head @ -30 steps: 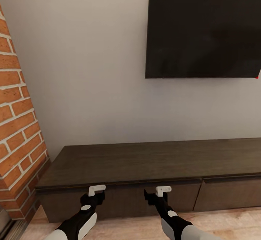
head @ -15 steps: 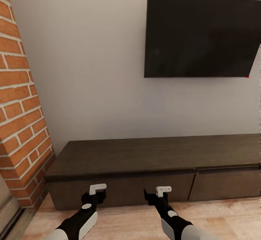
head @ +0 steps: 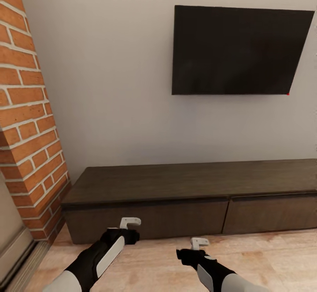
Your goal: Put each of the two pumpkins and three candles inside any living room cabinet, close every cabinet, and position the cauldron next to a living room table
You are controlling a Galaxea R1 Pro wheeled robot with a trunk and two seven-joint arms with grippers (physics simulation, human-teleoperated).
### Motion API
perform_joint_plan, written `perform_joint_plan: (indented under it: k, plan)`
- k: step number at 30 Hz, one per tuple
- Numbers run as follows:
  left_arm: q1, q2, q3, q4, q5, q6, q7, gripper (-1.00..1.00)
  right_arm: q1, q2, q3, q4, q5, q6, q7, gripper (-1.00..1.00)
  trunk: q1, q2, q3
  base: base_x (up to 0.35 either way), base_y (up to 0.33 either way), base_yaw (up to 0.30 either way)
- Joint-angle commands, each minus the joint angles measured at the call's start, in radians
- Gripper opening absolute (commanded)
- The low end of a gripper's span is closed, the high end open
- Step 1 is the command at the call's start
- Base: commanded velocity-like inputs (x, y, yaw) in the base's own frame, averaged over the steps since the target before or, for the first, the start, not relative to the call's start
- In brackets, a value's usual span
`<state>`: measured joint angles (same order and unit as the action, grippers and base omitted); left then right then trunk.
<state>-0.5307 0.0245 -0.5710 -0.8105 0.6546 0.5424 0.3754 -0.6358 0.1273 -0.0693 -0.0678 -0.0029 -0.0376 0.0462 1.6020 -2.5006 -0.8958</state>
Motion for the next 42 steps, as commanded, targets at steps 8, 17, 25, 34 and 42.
perform_joint_plan:
  k: [8, 17, 25, 34, 42]
  plan:
    - [0.025, 0.024, 0.011, -0.100, 0.177, 0.277, 0.009, 1.00, -0.001, -0.001, -0.008, -0.012, -0.013, 0.120, 0.006, 1.00, -0.017, 0.029, 0.027, -0.004, -0.001, 0.000]
    - [0.026, 0.025, 0.054, 0.095, 0.222, 0.323, 0.015, 1.00, 0.000, -0.001, -0.006, 0.000, -0.009, 0.080, 0.002, 1.00, -0.052, 0.092, 0.055, 0.000, 0.000, 0.000]
    - [0.025, 0.024, 0.041, 0.106, 0.148, 0.329, 0.016, 1.00, 0.001, -0.002, -0.008, 0.056, -0.014, 0.075, -0.004, 1.00, -0.082, 0.148, 0.080, 0.000, 0.000, 0.000]
    - [0.025, 0.017, 0.039, 0.116, 0.118, 0.334, 0.017, 1.00, 0.001, -0.004, -0.008, 0.102, -0.115, 0.080, -0.005, 1.00, -0.117, 0.211, 0.109, 0.000, 0.000, 0.000]
    - [0.026, 0.022, 0.034, 0.306, 0.117, 0.338, 0.010, 1.00, 0.037, -0.003, -0.007, 0.119, -0.129, 0.153, -0.005, 1.00, -0.148, 0.267, 0.128, 0.000, 0.000, 0.000]
